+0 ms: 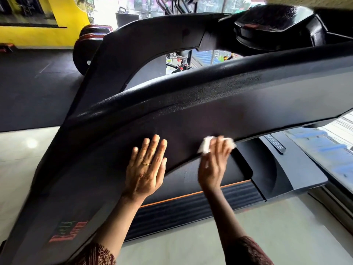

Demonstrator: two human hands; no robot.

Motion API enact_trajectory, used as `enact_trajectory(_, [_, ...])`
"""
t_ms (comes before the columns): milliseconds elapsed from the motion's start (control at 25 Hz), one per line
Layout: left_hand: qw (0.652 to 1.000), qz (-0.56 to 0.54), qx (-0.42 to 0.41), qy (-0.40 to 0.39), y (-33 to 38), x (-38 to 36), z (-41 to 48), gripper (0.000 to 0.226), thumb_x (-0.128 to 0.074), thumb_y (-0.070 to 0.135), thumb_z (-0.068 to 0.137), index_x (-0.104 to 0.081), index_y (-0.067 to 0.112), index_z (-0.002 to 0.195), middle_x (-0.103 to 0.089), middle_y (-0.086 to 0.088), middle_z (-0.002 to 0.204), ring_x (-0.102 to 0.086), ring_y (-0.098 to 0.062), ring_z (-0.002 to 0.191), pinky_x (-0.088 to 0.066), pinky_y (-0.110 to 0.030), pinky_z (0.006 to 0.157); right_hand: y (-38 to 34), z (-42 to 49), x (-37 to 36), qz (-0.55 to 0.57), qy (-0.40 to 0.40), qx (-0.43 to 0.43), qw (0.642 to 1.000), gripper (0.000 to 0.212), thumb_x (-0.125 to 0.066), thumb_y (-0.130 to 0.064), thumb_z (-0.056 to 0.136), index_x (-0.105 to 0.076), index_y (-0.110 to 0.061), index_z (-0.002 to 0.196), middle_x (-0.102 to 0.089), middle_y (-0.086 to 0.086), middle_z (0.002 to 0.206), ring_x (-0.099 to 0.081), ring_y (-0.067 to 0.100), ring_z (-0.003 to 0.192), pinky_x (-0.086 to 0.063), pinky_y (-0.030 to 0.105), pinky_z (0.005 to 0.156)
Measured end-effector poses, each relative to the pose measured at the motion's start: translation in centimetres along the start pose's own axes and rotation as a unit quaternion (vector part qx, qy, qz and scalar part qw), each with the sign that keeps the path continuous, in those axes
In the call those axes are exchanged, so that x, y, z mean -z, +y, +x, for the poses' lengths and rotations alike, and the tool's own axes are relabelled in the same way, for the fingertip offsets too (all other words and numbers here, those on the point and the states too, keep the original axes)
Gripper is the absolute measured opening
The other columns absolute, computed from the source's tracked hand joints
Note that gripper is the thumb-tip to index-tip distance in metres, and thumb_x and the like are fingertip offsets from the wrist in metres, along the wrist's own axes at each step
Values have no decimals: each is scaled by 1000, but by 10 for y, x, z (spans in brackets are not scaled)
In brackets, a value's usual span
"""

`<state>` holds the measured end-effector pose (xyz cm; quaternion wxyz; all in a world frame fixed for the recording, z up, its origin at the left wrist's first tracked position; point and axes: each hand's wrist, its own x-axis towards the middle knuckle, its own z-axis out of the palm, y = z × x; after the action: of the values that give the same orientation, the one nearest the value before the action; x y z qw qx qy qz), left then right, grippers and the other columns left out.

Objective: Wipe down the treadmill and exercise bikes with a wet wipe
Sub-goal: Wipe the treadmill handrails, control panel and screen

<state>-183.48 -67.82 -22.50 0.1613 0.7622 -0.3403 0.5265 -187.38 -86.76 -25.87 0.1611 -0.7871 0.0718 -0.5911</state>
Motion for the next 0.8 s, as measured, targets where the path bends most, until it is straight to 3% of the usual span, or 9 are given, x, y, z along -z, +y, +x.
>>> enact_trajectory(120, [1000,-8,-16,4,24,-12,11,67,-44,25,93,-13,16,151,-1,0,160,-5,-16,146,0,-35,119,3,50,10,95,119,-287,946,47,-27,-21,104,-24,3,144,-16,22,153,-3,22,145,-3,35,119])
enact_trajectory(200, [1000,-16,-12,2,37,-20,20,65,-43,24,93,-13,17,151,0,1,160,-6,-16,146,-2,-35,118,-22,37,5,127,88,-271,950,50,-25,-27,104,-17,-6,148,-8,6,157,0,18,145,-5,36,119])
enact_trajectory(280, [1000,-6,0,-1,45,-28,25,60,-38,25,97,-13,18,151,0,2,160,-5,-15,146,-2,-35,118,-47,-1,1,125,8,-163,979,49,-24,-30,105,-12,-20,151,0,-9,158,0,14,146,-7,38,119])
enact_trajectory(360, [1000,14,7,5,47,-31,24,56,-33,29,100,-14,17,151,0,1,160,-4,-16,146,-2,-36,117,-31,-7,2,109,-17,-134,985,48,-24,-31,105,-18,-17,150,-2,-10,158,-2,13,146,-7,37,119])
enact_trajectory(480, [999,31,6,11,50,-32,27,57,-34,31,100,-14,17,151,0,-1,160,-3,-17,146,-3,-36,117,38,67,25,147,122,-295,936,51,-28,-29,104,-24,-1,145,-11,10,155,-5,14,144,-6,38,119])
enact_trajectory(600, [999,41,-9,13,66,-41,41,60,-39,32,98,-15,17,151,-1,-1,160,-4,-18,146,-3,-37,118,91,122,47,168,196,-402,879,48,-31,-19,102,-24,0,146,-13,17,156,-7,24,146,-4,22,117])
enact_trajectory(680, [999,42,-2,18,78,-47,50,63,-42,32,96,-15,16,151,-1,0,160,-4,-18,146,-3,-37,118,71,102,41,158,146,-348,912,48,-31,-18,103,-24,2,145,-16,23,154,-11,30,144,-5,23,117])
enact_trajectory(760, [999,46,2,22,84,-51,55,64,-41,33,95,-15,14,151,0,-2,160,-4,-18,147,-3,-37,118,34,53,33,121,13,-140,983,43,-32,-19,103,-30,-5,144,-29,23,149,-21,32,141,-11,35,119])
enact_trajectory(800, [999,50,-3,21,84,-52,56,64,-40,33,96,-14,13,151,0,-2,160,-4,-18,147,-2,-37,118,28,31,34,77,-51,-7,996,40,-33,-20,103,-35,-11,141,-36,17,146,-25,29,141,-14,38,118])
